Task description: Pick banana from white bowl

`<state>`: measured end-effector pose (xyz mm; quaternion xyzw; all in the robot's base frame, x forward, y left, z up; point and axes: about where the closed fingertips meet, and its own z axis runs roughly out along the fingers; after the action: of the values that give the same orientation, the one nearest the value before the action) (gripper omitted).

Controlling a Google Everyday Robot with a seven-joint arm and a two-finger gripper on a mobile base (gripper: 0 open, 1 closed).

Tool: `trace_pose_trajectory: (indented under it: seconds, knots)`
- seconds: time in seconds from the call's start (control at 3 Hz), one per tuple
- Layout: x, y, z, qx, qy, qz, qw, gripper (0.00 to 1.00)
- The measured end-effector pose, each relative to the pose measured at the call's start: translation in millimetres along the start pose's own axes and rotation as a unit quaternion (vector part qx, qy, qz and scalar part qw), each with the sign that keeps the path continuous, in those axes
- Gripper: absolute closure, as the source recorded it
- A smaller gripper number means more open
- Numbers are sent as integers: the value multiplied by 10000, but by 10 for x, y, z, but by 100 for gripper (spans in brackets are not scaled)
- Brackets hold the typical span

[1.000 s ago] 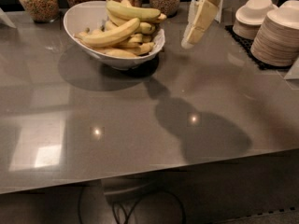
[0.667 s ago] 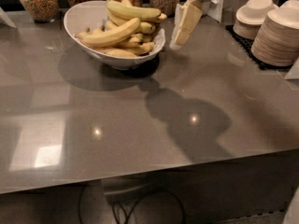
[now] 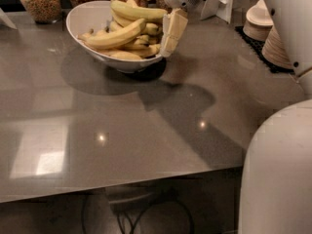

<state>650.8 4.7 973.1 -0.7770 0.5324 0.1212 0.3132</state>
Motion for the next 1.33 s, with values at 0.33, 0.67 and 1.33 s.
trace_pose_trajectory:
  seconds: [0.33, 0.67, 1.33]
  knots:
    - [-85, -158, 216, -181, -123, -61, 9997, 1]
    - [-196, -286, 382, -308, -219, -150, 9992, 6]
    - [-251, -413, 653, -507, -286, -155, 9982, 11]
